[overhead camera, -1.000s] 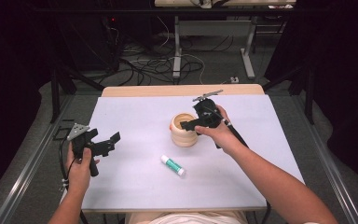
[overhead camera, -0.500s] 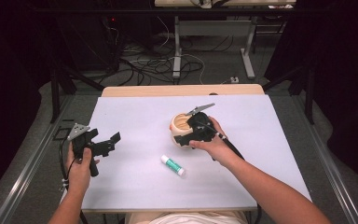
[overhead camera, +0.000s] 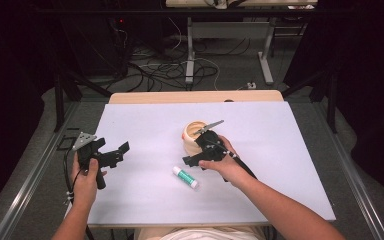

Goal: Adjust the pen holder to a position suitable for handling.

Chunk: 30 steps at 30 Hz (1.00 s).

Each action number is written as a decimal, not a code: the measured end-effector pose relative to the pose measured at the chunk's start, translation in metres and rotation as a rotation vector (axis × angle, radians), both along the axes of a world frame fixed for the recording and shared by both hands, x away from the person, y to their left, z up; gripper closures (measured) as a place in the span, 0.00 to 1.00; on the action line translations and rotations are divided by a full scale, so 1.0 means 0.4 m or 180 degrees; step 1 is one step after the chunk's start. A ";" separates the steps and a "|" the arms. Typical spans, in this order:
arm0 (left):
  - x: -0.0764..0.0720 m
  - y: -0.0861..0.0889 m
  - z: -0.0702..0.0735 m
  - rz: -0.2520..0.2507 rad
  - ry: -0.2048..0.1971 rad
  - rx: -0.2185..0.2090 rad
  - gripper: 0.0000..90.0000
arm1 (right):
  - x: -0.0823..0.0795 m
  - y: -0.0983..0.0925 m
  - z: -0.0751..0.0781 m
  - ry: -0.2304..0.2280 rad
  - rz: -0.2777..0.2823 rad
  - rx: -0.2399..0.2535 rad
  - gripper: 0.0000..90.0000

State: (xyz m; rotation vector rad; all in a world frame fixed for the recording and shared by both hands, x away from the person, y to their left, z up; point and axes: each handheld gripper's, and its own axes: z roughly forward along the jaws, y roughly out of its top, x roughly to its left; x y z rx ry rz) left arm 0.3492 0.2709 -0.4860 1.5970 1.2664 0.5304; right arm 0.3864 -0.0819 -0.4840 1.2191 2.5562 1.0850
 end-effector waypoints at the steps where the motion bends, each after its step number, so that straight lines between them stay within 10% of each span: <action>1: 0.000 0.000 0.000 0.0000 0.0000 0.0003 0.01 | -0.002 0.005 -0.006 -0.0010 -0.0003 0.0027 0.17; 30: 0.000 -0.002 0.001 0.0000 -0.0011 0.0025 0.01 | -0.013 0.072 -0.069 0.0306 -0.0042 -0.0299 0.41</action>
